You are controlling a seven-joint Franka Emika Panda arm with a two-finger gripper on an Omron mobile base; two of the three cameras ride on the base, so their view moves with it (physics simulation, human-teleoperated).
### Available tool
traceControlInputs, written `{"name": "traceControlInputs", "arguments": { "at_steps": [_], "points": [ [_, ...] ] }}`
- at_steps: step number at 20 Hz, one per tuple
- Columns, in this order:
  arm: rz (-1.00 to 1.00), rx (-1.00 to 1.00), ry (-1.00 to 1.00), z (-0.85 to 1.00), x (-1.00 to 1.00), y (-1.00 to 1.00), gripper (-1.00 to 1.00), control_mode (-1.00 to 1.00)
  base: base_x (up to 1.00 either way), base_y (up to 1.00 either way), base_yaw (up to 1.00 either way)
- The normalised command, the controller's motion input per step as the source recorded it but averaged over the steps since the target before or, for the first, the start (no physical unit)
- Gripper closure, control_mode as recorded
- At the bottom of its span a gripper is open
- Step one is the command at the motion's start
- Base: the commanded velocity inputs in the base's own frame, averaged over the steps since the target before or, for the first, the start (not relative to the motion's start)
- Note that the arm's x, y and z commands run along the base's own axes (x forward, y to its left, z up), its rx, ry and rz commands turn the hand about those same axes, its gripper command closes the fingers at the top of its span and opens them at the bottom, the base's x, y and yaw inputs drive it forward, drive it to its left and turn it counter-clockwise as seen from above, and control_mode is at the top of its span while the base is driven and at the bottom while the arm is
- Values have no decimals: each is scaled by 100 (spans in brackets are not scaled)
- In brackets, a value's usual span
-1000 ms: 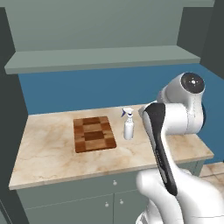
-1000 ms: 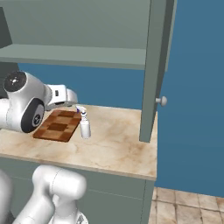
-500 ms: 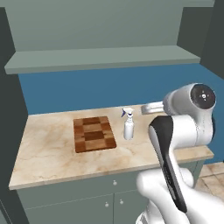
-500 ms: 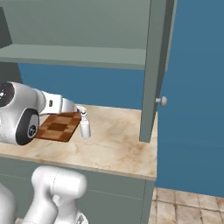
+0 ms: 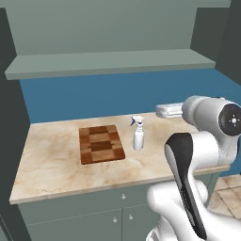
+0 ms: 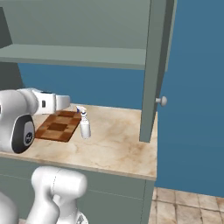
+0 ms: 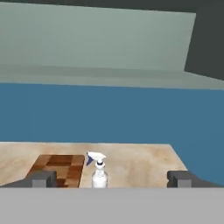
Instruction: Grab the spray bottle from the cabinet, then place it next to the cutting board for sanitizing. Then grab the dish brush from the countertop next to the sink and place it next to the cutting board.
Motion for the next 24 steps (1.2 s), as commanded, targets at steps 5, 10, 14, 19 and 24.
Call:
{"name": "traceControlInputs", "arguments": {
  "at_steps": [5, 10, 14, 19, 24],
  "points": [
    [0, 0, -5, 18, -12, 0, -100, 100, -50, 0, 0],
    [0, 0, 0, 0, 0, 0, -100, 100, -100, 1, 0],
    [0, 0, 0, 0, 0, 0, -100, 100, -100, 12, 0],
    [0, 0, 0, 0, 0, 0, -100, 100, -100, 45, 4],
    [0, 0, 0, 0, 0, 0, -100, 100, -44, 63, 71]
  ]
}}
